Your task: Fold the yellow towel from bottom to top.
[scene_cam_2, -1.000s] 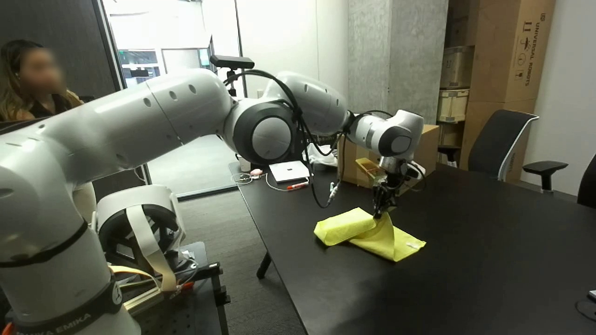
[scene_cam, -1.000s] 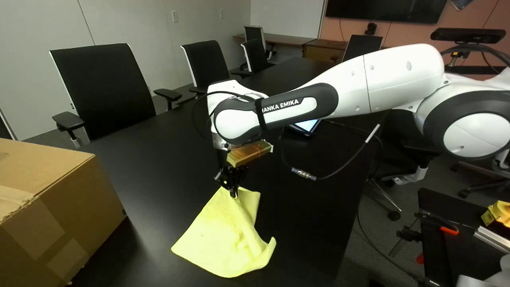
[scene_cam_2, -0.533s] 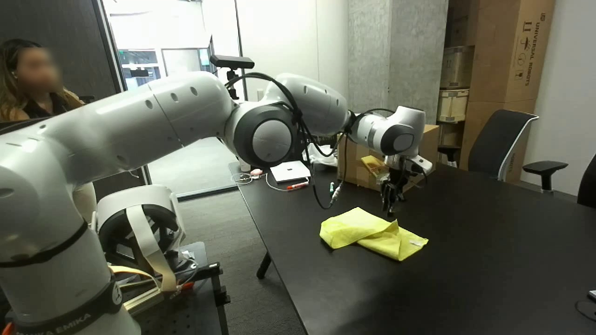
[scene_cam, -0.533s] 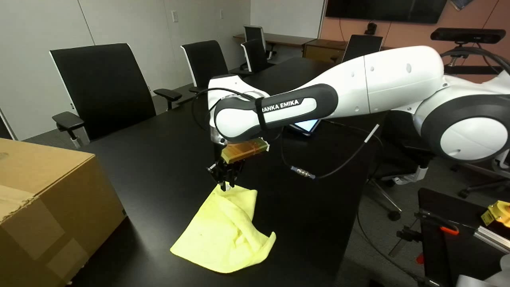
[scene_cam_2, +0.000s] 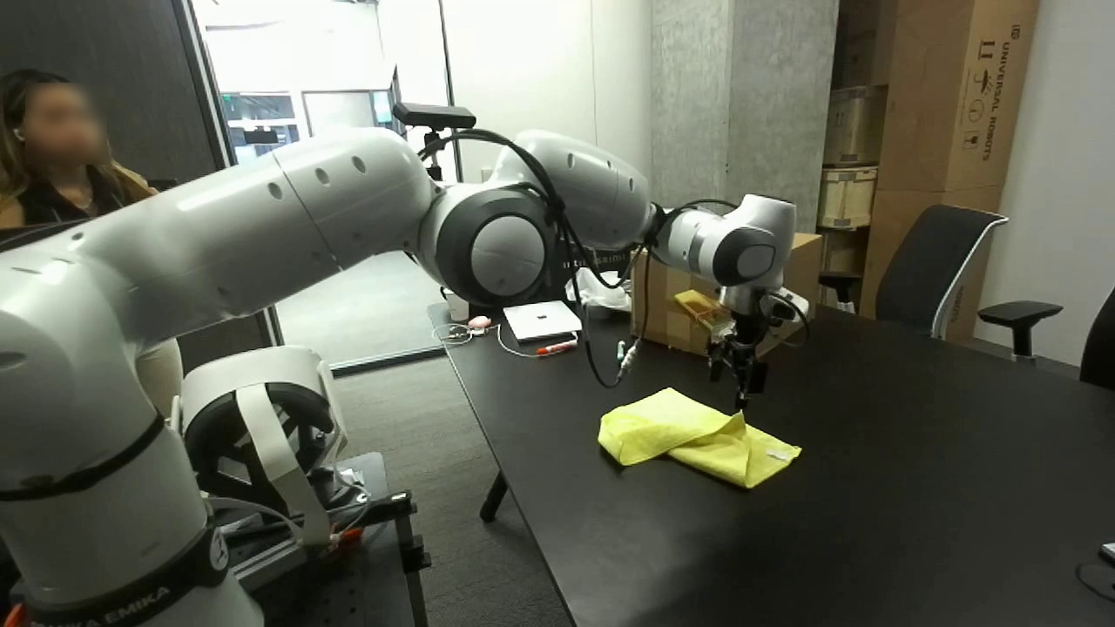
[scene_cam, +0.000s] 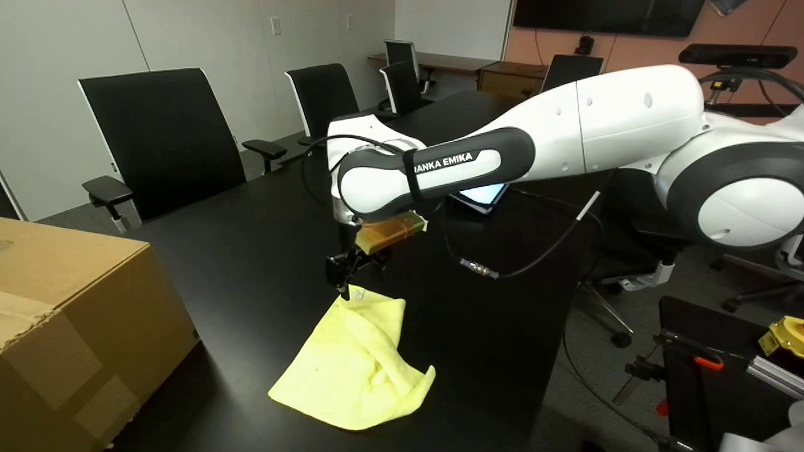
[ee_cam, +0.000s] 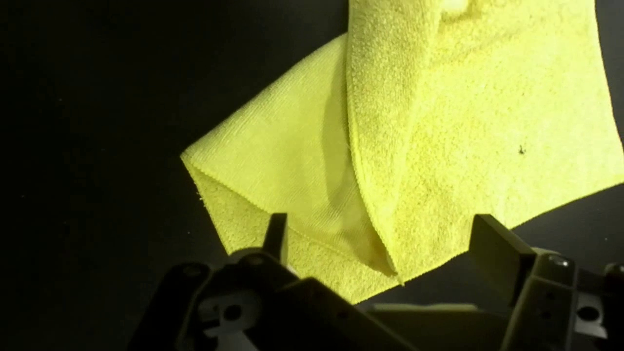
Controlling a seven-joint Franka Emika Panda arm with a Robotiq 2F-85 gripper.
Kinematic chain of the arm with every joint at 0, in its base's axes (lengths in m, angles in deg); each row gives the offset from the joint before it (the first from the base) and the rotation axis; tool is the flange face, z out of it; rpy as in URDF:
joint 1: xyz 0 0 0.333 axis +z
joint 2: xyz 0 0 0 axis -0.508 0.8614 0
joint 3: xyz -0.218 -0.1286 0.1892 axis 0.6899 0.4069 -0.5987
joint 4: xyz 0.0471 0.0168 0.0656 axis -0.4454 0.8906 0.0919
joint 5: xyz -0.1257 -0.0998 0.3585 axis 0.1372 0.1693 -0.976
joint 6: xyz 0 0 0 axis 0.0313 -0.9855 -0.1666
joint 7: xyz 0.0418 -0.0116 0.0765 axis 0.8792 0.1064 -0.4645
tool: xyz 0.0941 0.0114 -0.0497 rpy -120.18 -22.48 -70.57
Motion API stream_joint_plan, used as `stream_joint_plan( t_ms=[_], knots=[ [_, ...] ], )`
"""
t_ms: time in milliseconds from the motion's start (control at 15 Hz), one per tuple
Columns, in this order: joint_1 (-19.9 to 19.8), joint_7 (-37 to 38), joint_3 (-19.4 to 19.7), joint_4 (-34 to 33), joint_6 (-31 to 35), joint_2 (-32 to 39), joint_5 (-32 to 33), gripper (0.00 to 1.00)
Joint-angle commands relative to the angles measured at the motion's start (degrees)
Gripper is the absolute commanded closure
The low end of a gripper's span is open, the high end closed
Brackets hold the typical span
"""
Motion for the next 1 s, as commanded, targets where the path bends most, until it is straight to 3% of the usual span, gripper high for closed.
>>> stream_joint_plan(
  t_ms=[0,400,667,933],
  knots=[
    [-1.0,-9.2,-1.6,9.3,-4.6,-6.8,0.3,0.0],
    [-0.7,-23.8,-1.0,26.1,-6.1,-16.6,2.8,0.0],
    [-0.1,-30.7,-1.3,36.3,-1.6,-21.8,7.9,0.0],
    [0.8,-33.8,-1.6,47.0,8.2,-26.5,13.9,0.0]
  ],
)
